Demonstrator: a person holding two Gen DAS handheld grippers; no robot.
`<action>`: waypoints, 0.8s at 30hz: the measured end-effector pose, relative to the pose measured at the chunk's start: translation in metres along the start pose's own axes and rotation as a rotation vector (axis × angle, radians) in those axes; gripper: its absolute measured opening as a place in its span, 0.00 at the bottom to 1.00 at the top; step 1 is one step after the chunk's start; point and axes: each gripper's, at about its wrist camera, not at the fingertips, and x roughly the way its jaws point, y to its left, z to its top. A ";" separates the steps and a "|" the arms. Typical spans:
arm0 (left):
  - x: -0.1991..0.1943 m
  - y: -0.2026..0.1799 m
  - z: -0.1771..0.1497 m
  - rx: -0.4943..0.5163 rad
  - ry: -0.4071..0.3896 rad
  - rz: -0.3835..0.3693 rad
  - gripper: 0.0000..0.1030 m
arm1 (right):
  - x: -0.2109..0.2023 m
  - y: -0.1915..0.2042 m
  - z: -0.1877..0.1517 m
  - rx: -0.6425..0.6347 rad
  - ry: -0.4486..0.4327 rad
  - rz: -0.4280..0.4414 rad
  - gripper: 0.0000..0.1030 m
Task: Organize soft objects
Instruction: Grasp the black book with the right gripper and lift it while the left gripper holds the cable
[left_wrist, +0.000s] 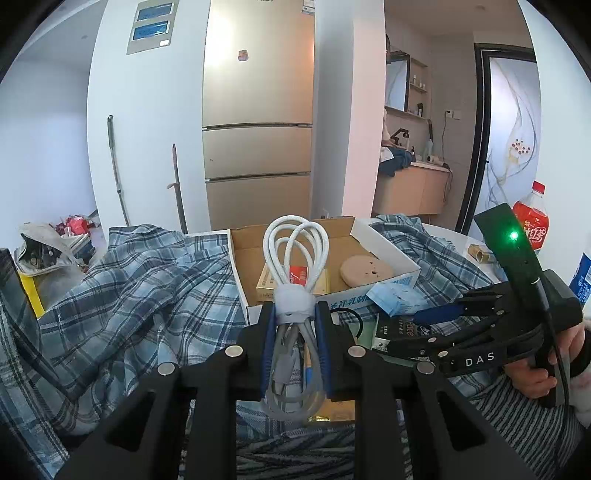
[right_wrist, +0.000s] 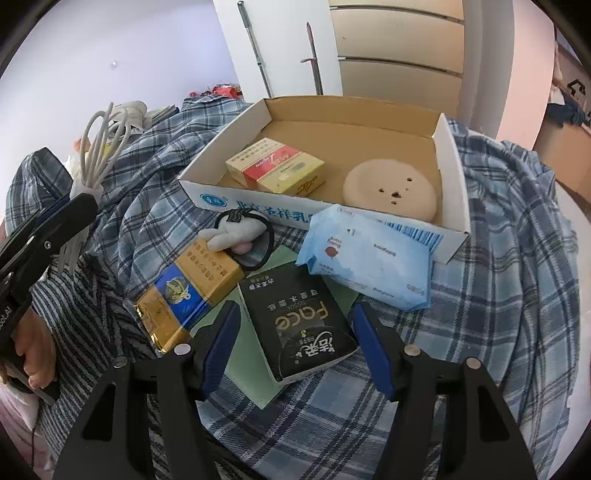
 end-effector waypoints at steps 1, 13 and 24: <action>0.000 0.000 0.000 0.001 0.002 -0.001 0.21 | 0.001 0.001 0.000 -0.004 0.001 0.003 0.61; 0.000 -0.002 -0.002 0.008 0.003 0.002 0.21 | 0.007 0.019 -0.005 -0.111 0.032 0.030 0.59; -0.001 -0.001 -0.002 0.010 -0.013 0.007 0.21 | -0.003 0.022 -0.008 -0.134 -0.018 -0.050 0.44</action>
